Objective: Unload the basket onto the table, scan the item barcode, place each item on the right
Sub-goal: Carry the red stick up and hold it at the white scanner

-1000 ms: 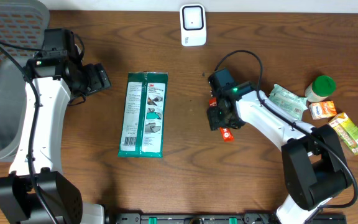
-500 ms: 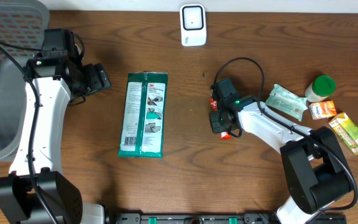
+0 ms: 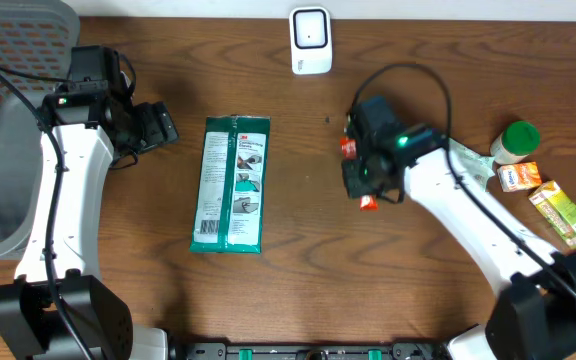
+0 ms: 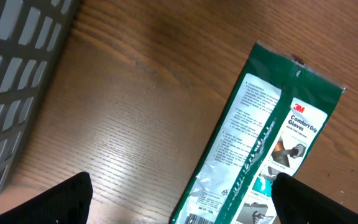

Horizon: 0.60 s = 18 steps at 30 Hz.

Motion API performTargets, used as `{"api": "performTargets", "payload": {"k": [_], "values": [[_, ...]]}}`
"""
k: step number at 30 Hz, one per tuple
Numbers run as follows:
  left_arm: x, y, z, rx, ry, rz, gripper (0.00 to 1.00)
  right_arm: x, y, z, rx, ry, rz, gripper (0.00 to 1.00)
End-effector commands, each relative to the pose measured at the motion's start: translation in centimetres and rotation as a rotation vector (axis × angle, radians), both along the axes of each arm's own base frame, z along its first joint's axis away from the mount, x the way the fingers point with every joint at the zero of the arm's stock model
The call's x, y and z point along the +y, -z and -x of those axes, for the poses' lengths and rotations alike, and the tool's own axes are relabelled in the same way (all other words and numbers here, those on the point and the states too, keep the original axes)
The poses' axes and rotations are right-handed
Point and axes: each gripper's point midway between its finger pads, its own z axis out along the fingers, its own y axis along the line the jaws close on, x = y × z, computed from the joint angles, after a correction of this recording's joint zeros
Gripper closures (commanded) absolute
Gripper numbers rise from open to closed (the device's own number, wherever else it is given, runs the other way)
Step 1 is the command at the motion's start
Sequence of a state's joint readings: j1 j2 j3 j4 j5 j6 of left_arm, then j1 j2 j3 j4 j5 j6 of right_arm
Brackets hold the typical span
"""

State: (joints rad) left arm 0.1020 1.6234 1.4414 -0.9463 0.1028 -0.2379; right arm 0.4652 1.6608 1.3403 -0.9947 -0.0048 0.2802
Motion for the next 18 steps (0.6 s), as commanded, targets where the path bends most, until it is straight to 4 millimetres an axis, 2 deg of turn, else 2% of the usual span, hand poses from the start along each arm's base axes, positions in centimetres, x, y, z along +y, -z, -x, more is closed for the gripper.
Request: {"api": "performTargets", "payload": {"k": [1,7,8,11,15,18], "values": [[0.2,0.1,0.1,0.007,0.001,-0.003,0.08,0.0,-5.6,-1.8,-0.068,0.017,-0.034,0.99],[0.2,0.1,0.1,0.007,0.001,-0.003,0.08,-0.7,-14.1,-3.6,-0.156,0.055,-0.084,0.99],[0.2,0.1,0.1,0.007,0.001,-0.003,0.07,-0.8,-16.6,-4.2,-0.193,0.063,-0.117,0.99],[0.2,0.1,0.1,0.007,0.001,-0.003,0.08,-1.1,-19.6,-4.6,-0.202,0.077,-0.158,0.99],[0.2,0.1,0.1,0.007,0.001,-0.003,0.08,-1.2,-21.5,-6.6,-0.213,0.093,-0.190,0.99],[0.2,0.1,0.1,0.007,0.001,-0.003,0.08,0.0,-20.9,-8.5,-0.207,0.063,-0.225,0.99]]}}
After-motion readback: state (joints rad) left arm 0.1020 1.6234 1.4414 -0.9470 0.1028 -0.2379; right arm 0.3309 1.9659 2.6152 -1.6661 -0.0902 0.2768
